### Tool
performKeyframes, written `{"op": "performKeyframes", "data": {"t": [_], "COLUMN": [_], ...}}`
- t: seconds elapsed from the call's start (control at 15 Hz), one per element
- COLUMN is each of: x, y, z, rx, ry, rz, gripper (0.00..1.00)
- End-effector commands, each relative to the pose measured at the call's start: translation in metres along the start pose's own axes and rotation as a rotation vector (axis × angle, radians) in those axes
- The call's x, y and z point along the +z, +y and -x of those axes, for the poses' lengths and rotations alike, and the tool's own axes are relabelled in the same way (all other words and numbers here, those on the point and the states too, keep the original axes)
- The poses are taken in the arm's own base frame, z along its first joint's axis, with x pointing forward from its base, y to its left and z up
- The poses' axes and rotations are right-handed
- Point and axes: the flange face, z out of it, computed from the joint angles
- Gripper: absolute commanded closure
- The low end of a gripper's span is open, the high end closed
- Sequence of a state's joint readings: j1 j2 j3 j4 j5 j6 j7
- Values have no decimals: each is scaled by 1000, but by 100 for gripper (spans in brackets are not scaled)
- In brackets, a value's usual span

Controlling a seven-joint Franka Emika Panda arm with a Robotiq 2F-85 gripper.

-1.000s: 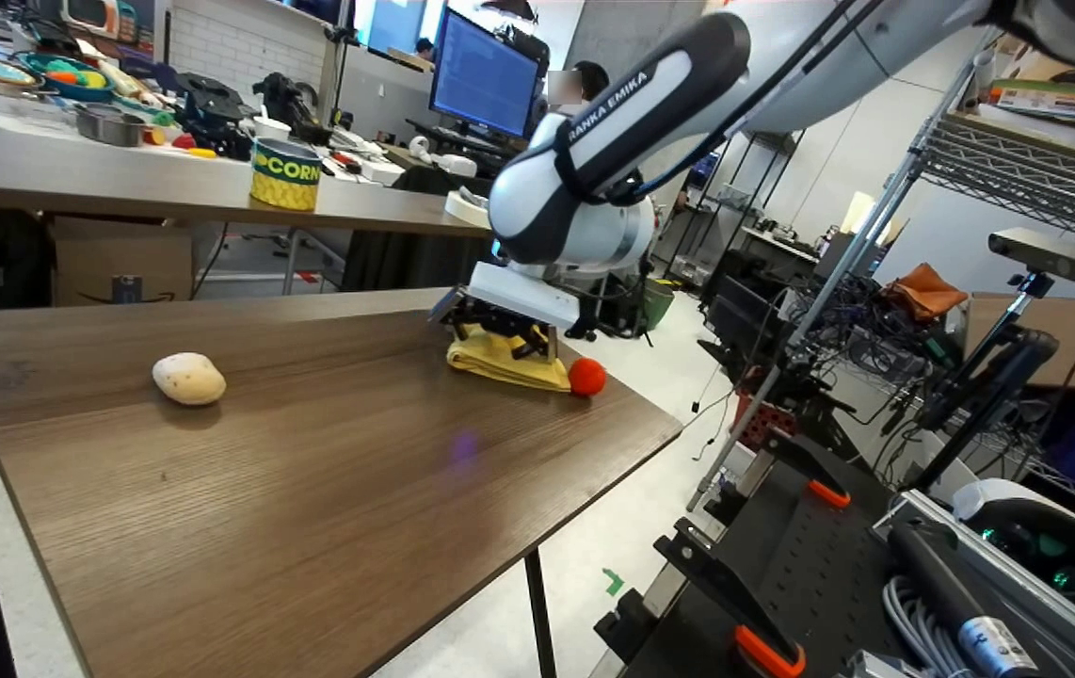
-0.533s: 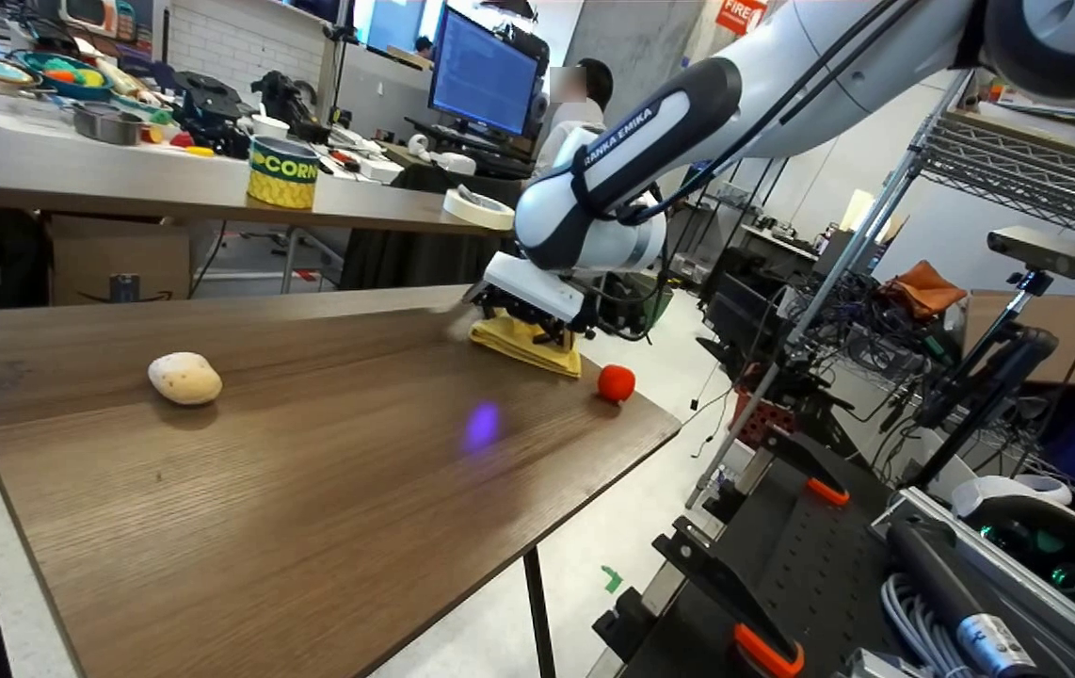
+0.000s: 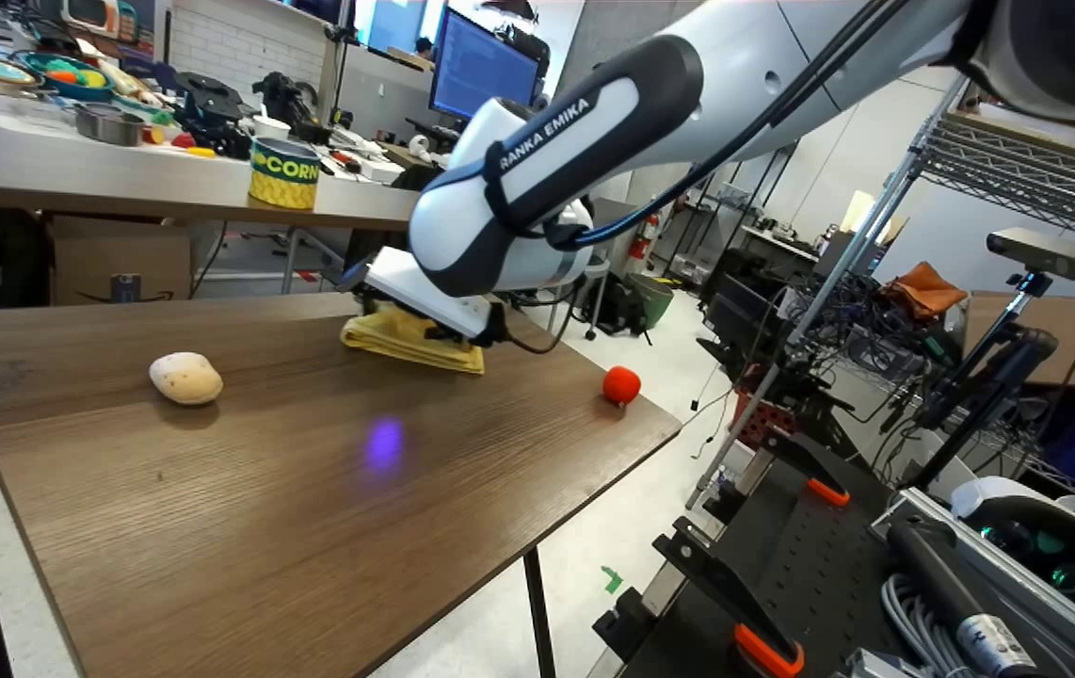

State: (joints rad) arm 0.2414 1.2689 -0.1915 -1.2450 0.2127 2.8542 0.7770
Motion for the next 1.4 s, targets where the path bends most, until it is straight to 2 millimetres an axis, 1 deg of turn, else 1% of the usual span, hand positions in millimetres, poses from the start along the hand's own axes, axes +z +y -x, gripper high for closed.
{"op": "performKeyframes", "data": {"t": [0.0,0.07,0.2,0.33,0.47,0.67,0.73,0.8,0.93,1.0,1.2,1.33], "x": [28,28,29,28,26,19,18,20,22,23,14,-4], "y": [-39,-48,-57,-49,-24,23,39,55,66,64,43,30], "z": [72,85,97,87,63,24,14,11,17,29,64,93], "rx": [-145,-181,-222,-230,-206,-135,-117,-121,-169,-222,-361,-439], "ry": [-38,-57,-68,-54,-28,30,36,33,0,-24,-68,-96], "rz": [-52,-64,-74,-48,10,99,131,158,189,187,140,103], "gripper": [0,0,0,0,0,0,0,0,0,0,0,0]}}
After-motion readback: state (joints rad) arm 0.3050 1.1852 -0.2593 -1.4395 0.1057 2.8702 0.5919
